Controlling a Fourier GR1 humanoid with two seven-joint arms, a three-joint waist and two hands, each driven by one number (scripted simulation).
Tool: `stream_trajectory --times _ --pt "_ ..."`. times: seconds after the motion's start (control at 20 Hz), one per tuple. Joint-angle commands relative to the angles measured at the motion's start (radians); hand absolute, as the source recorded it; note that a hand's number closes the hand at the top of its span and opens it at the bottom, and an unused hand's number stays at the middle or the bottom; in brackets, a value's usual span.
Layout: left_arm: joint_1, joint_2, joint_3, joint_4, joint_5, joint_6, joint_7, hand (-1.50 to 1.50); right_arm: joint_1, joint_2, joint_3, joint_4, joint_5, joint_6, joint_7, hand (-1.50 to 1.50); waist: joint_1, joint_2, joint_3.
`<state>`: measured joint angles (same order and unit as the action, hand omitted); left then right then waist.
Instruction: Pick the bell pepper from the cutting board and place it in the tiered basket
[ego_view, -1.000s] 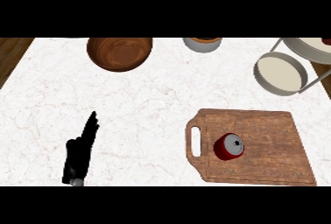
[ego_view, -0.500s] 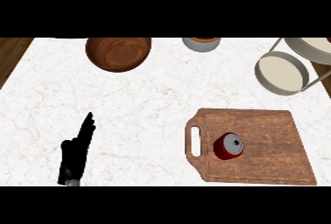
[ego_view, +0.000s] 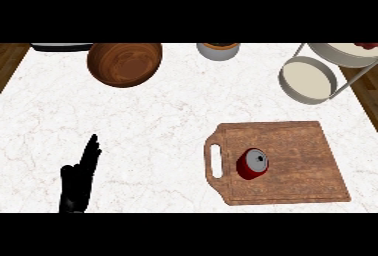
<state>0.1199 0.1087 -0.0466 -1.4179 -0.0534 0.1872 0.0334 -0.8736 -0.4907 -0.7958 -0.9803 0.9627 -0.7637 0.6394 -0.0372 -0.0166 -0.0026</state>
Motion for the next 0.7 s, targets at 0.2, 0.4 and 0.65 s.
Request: stream_trajectory --times 0.2,0.4,0.65 --pt "0.045 0.010 0.032 0.001 0.015 0.004 -0.031 0.00 0.261 0.069 -0.041 -0.486 -0.036 0.177 0.157 -1.50 -0.056 -0.021 -0.002" --pt "0.071 -0.017 0.019 -0.007 -0.001 0.036 -0.031 0.00 0.448 0.106 -0.080 -0.734 -0.129 0.331 0.180 -1.50 -0.065 -0.018 0.000" --pt "0.070 0.013 0.046 -0.051 0.034 0.008 0.007 0.00 0.651 0.165 -0.155 -1.036 -0.302 0.503 0.202 -1.50 -0.084 -0.021 0.002"
